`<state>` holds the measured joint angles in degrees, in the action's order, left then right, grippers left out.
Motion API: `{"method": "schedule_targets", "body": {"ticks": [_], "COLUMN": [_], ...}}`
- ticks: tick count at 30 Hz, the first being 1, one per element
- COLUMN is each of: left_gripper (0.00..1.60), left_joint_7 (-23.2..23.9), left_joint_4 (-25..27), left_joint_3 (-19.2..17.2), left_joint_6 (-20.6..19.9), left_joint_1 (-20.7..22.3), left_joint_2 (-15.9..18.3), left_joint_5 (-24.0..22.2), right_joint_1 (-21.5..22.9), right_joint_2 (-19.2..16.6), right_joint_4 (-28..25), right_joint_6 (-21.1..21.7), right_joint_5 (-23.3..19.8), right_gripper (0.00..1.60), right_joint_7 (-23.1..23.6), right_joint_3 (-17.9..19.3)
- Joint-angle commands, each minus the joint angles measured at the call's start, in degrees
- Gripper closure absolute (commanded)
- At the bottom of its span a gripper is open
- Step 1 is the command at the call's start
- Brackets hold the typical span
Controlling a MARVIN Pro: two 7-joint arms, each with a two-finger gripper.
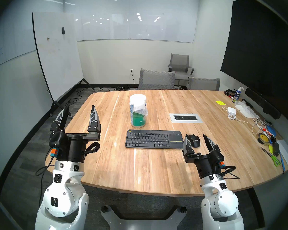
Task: Wipe the keyboards and mice with a disinfecting wipe, then set the wipe down
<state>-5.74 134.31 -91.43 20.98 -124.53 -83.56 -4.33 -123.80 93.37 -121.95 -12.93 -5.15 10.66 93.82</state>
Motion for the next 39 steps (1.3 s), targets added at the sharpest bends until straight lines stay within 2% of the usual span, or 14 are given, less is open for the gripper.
{"method": "schedule_targets", "body": {"ticks": [1, 39], "left_gripper": [0.00, 0.00], "left_joint_7": [0.00, 0.00], "left_joint_4": [1.06, 1.06], "left_joint_3": [0.00, 0.00], "left_joint_6": [0.09, 0.09], "left_joint_1": [-0.01, -0.01], "left_joint_2": [-0.01, -0.01], "left_joint_5": [0.00, 0.00], "right_joint_1": [0.07, 0.07], "right_joint_2": [0.01, 0.01], "right_joint_4": [-1.18, -1.18], "right_joint_6": [-0.19, -0.19], "right_joint_5": [-0.03, -0.03], "right_gripper": [0.00, 0.00], "right_joint_7": [0.02, 0.02], "right_joint_3": [-0.02, -0.02]}}
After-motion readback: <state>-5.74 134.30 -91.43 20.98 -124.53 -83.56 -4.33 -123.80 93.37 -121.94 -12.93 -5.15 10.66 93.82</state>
